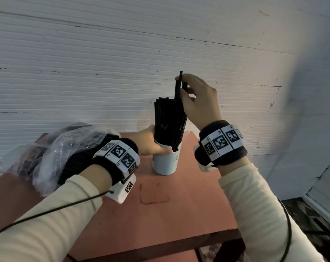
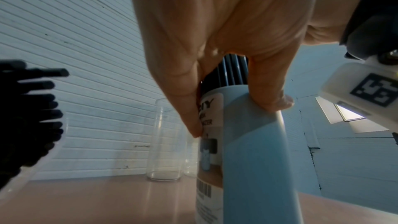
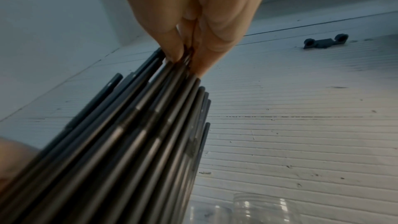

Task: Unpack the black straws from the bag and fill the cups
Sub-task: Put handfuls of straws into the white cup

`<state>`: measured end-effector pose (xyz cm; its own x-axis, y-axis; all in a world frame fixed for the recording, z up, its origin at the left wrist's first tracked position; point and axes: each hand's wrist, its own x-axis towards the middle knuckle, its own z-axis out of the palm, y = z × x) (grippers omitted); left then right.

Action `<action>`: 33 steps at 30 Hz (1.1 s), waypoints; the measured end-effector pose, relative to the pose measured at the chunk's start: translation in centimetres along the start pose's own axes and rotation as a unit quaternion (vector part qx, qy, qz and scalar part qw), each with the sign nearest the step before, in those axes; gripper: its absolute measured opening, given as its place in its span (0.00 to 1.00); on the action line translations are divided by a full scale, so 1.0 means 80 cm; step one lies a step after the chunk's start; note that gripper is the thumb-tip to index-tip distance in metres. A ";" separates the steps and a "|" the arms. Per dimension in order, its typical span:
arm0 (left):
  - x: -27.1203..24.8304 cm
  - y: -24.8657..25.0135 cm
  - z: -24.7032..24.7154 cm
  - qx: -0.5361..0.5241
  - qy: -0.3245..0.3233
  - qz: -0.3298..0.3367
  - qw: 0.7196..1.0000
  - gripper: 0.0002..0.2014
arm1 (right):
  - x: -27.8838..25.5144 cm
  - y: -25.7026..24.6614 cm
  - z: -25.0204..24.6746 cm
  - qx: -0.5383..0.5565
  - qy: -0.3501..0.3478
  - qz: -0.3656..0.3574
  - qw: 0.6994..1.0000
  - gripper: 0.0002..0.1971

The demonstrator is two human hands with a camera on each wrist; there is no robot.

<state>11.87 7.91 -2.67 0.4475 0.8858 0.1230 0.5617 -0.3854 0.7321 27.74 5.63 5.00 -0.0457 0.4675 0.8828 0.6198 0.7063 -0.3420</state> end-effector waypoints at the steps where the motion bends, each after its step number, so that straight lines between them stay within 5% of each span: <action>1: 0.000 0.001 0.000 0.002 0.002 0.002 1.000 0.32 | -0.002 0.001 0.000 0.000 0.000 0.002 1.000 0.15; 12: 0.003 -0.003 0.001 -0.004 0.007 -0.003 1.000 0.30 | -0.016 0.000 0.004 -0.019 -0.001 0.015 1.000 0.13; 16: 0.002 -0.006 0.001 -0.005 0.001 -0.008 1.000 0.37 | -0.022 -0.010 0.001 -0.013 -0.015 0.000 1.000 0.20; 20: 0.002 -0.007 0.000 0.002 0.001 -0.015 1.000 0.37 | -0.028 -0.016 -0.013 0.063 -0.003 0.104 0.993 0.28; 24: 0.004 -0.007 0.002 0.001 0.009 -0.028 1.000 0.38 | -0.019 -0.013 -0.022 0.011 -0.026 0.171 0.985 0.14; 27: 0.005 -0.008 0.003 0.005 0.011 -0.032 0.999 0.38 | -0.016 -0.014 -0.024 -0.031 -0.051 0.147 0.987 0.03; 33: 0.006 -0.009 0.002 0.003 0.005 -0.026 1.000 0.38 | -0.036 -0.016 -0.026 -0.047 -0.033 0.109 0.992 0.05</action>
<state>11.80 8.57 -3.24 0.4100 0.9075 0.0915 0.5890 -0.3401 0.7331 28.67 2.26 3.57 0.0485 0.6402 0.7667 0.6911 0.5327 -0.4885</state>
